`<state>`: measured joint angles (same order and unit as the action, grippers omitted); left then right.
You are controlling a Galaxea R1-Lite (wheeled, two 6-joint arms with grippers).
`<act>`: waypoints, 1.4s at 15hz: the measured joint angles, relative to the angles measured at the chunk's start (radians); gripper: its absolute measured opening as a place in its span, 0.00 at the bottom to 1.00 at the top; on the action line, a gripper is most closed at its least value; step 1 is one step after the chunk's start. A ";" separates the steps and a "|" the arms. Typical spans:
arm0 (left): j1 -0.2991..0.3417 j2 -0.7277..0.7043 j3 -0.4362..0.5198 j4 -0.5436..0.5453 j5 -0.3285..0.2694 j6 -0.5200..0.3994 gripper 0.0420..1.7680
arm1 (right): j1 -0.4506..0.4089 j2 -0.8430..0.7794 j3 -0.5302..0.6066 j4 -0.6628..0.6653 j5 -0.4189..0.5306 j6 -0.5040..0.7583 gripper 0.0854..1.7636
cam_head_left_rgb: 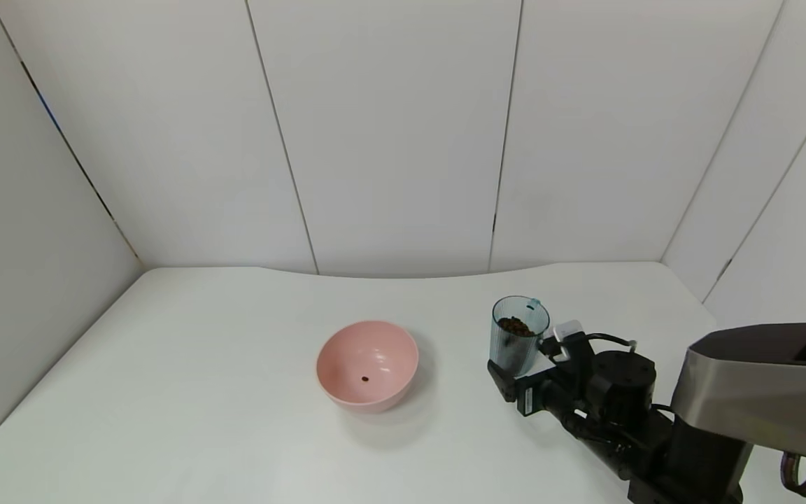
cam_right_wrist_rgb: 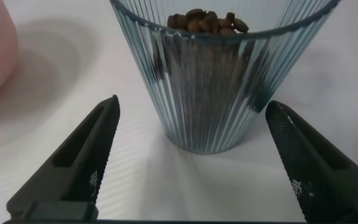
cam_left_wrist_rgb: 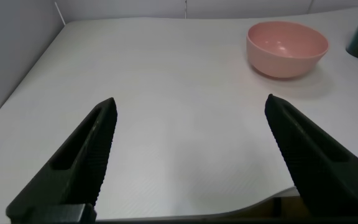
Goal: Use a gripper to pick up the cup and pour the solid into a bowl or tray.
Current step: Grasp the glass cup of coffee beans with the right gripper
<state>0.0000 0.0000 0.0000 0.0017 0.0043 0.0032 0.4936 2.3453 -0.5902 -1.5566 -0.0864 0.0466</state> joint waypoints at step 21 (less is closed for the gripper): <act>0.000 0.000 0.000 0.000 0.000 0.000 0.97 | -0.017 0.094 -0.191 -0.003 -0.029 -0.020 0.97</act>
<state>0.0000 0.0000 0.0000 0.0017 0.0043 0.0028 0.4770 2.4389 -0.7811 -1.5596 -0.1153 0.0264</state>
